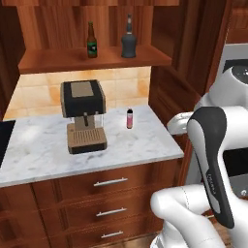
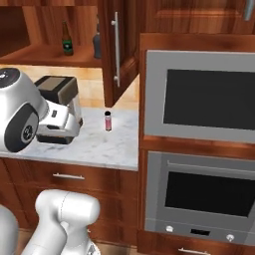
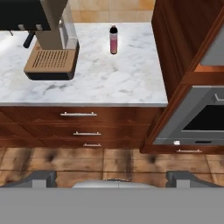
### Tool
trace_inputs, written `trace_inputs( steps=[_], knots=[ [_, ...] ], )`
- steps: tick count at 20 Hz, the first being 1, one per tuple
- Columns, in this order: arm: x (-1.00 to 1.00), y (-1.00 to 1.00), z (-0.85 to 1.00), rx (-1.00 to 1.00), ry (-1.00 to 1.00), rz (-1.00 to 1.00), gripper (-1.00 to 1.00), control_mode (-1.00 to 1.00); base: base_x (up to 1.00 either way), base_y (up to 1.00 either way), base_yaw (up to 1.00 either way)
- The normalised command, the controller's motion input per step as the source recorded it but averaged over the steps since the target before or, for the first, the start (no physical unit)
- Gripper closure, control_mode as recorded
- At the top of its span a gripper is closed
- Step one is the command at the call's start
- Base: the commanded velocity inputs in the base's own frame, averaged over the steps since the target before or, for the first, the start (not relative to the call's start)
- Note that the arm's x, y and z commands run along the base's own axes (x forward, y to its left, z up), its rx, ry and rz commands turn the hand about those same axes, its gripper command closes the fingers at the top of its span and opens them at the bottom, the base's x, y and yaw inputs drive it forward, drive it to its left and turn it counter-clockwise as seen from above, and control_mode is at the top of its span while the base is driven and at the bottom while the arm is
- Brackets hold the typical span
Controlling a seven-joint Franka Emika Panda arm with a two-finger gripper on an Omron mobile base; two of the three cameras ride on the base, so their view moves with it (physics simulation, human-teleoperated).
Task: Sort all alcoholic drinks to one cabinet, and non-alcoholic drinks to the other.
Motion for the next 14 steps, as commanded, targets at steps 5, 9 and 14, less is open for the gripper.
trace_inputs(
  steps=[5, 9, 14],
  knots=[
    [0.0, 0.0, 0.0, 0.0, 0.0, 0.0, -1.0, 1.0, 0.03, 0.01, -0.12],
    [0.0, 0.0, 0.0, 0.0, 0.0, 0.0, -1.0, 1.0, 0.14, 0.14, -0.16],
    [0.0, 0.0, 0.0, 0.0, 0.0, 0.0, -1.0, 1.0, 0.1, 0.36, -0.12]
  ],
)
